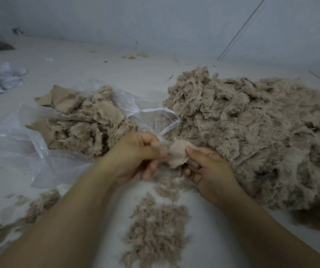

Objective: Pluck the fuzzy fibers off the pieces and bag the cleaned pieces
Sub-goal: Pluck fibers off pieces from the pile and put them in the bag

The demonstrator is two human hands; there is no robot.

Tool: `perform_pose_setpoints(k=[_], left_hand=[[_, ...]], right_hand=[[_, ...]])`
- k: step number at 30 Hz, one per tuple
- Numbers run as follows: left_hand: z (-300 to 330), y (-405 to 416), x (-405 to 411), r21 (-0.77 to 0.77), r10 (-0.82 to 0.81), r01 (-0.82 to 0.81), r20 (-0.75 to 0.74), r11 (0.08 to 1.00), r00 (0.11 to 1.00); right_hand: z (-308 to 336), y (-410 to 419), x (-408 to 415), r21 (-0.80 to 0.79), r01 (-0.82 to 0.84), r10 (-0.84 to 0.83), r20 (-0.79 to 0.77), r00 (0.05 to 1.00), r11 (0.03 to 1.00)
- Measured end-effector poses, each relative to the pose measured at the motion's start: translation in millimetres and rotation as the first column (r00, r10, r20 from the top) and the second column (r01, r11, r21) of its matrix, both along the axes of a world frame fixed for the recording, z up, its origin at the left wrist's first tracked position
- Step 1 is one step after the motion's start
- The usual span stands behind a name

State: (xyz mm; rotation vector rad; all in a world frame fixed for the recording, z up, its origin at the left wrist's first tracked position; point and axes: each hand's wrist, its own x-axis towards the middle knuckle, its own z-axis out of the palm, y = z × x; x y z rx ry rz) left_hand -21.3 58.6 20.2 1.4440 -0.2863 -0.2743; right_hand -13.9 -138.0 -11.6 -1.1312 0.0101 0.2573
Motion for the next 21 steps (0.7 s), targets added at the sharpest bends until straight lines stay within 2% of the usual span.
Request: perform_pose_setpoints(k=[1, 2, 3, 4, 6, 8, 10, 11, 14, 21], left_hand=[[4.2, 9.3, -1.9, 0.088, -0.243, 0.246, -0.042, 0.965, 0.969], [7.9, 16.7, -3.9, 0.181, -0.437, 0.447, -0.091, 0.876, 0.895], [9.8, 20.5, -5.6, 0.258, -0.552, 0.565, -0.128, 0.784, 0.824], [9.8, 21.7, -6.6, 0.304, -0.578, 0.589, -0.135, 0.749, 0.805], [8.6, 15.6, -6.5, 0.323, -0.449, 0.451, -0.085, 0.832, 0.889], [6.2, 2.8, -4.2, 0.314, -0.165, 0.157, -0.002, 0.936, 0.986], [1.1, -10.6, -1.8, 0.290, 0.127, -0.135, 0.046, 0.947, 0.991], [-0.4, -16.7, -2.7, 0.316, 0.195, -0.210, 0.076, 0.925, 0.978], [-5.1, -27.0, -5.2, 0.363, 0.195, -0.236, 0.146, 0.901, 0.970], [-2.7, -16.3, 0.7, 0.069, 0.307, -0.309, 0.032, 0.949, 0.951]], right_hand=[[-0.5, 0.4, -0.1, -0.005, 0.000, 0.000, 0.007, 1.000, 1.000], [-0.9, 0.2, 0.0, -0.006, 0.000, 0.000, 0.010, 1.000, 1.000], [-0.8, 0.0, -0.2, -0.004, -0.001, 0.001, 0.011, 1.000, 1.000], [-0.5, -0.4, -0.3, -0.005, -0.008, 0.008, 0.017, 1.000, 1.000], [0.6, -0.3, -1.0, -0.018, -0.021, 0.022, 0.033, 0.999, 1.000], [0.8, -0.1, -1.4, -0.024, -0.020, 0.021, 0.037, 0.999, 1.000], [0.9, 0.0, -1.5, -0.026, -0.021, 0.022, 0.032, 0.999, 0.999], [1.3, 0.2, -1.7, -0.026, -0.025, 0.025, 0.029, 0.999, 0.999], [1.5, 0.4, -1.4, -0.013, -0.026, 0.027, 0.023, 0.999, 1.000], [1.3, 1.7, -1.6, 0.011, -0.017, 0.017, 0.028, 0.999, 1.000]])
